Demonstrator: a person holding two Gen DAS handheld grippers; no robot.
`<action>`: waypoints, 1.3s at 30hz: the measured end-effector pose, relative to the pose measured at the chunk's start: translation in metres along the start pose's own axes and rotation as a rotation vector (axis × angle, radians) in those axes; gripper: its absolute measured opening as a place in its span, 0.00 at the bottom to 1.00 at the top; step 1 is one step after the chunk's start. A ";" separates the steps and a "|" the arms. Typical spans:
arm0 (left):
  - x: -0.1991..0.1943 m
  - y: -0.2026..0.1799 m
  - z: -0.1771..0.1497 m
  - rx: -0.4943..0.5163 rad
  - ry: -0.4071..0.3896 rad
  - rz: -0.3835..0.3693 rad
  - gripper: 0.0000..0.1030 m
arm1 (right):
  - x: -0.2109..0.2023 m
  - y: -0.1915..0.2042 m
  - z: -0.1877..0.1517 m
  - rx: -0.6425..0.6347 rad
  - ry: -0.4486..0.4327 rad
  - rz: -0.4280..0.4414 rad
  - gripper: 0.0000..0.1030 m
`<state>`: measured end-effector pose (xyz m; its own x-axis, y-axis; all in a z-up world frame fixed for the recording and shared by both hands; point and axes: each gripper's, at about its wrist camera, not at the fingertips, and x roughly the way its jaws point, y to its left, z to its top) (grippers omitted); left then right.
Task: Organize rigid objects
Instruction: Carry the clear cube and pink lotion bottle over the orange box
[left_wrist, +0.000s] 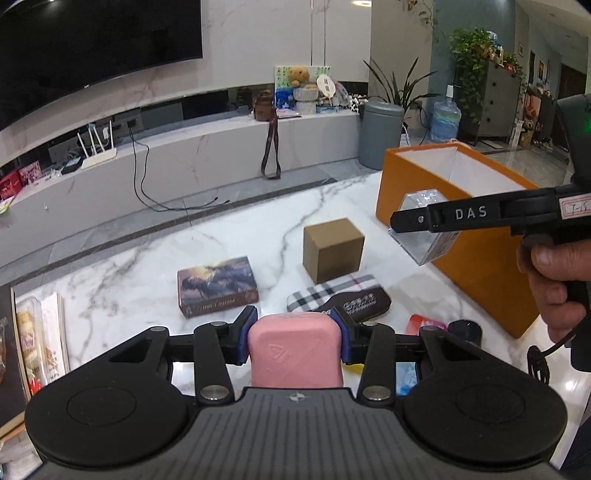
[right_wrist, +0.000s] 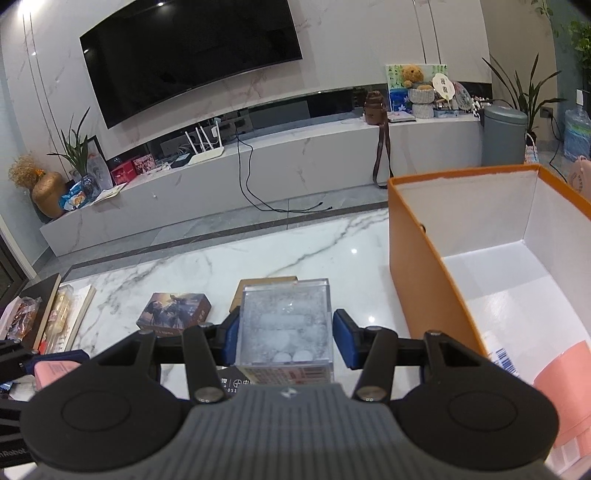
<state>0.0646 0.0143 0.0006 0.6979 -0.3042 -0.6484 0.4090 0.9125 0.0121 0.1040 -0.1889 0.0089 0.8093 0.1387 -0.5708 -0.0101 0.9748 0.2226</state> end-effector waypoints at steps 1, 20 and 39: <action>-0.002 -0.002 0.002 0.001 -0.005 0.002 0.48 | -0.002 -0.001 0.001 -0.004 -0.005 0.001 0.51; -0.020 -0.050 0.051 0.002 -0.100 -0.021 0.48 | -0.056 -0.042 0.043 -0.075 -0.087 0.071 0.51; 0.034 -0.156 0.142 0.118 -0.126 -0.163 0.48 | -0.066 -0.163 0.082 0.004 -0.004 -0.029 0.50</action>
<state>0.1081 -0.1770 0.0853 0.6816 -0.4836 -0.5490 0.5831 0.8124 0.0084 0.1001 -0.3710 0.0747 0.8116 0.1100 -0.5738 0.0158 0.9776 0.2098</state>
